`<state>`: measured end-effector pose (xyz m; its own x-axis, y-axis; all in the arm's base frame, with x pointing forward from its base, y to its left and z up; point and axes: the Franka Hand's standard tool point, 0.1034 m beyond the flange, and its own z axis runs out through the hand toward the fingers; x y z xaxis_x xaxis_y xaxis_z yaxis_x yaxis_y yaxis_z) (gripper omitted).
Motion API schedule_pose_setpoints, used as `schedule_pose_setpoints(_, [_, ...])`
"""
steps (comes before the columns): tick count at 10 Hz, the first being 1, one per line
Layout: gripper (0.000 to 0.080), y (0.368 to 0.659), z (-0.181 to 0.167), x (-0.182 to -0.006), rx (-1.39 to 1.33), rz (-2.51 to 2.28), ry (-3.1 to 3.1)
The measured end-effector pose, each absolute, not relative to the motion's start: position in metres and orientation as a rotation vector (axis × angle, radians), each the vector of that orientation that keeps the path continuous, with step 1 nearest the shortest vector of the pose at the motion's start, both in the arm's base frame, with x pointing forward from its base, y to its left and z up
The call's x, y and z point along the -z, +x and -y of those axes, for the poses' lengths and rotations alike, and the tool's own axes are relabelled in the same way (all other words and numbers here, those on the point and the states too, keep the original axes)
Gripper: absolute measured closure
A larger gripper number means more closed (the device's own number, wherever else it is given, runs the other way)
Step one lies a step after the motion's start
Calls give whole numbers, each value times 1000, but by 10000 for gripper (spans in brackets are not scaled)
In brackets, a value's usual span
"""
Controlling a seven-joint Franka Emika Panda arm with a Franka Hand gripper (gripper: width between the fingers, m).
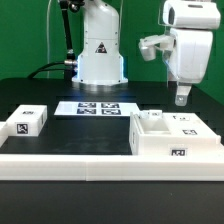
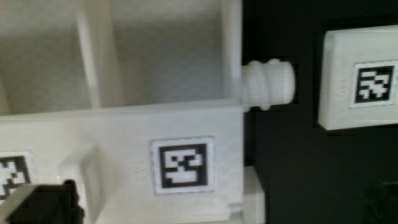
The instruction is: Assemble cabinet
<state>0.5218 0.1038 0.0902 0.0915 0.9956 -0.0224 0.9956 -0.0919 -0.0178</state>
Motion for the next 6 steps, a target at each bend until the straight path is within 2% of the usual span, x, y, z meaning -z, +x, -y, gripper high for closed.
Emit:
schedule_pose_setpoints(2, [2,499,-101,-91,58,-2081,2347])
schedule_pose_setpoints(4, [2,473,-100,-83,75,-2066,2370])
schedule_pose_setpoints(6, [2,475,-100,-82,74,-2065,2371])
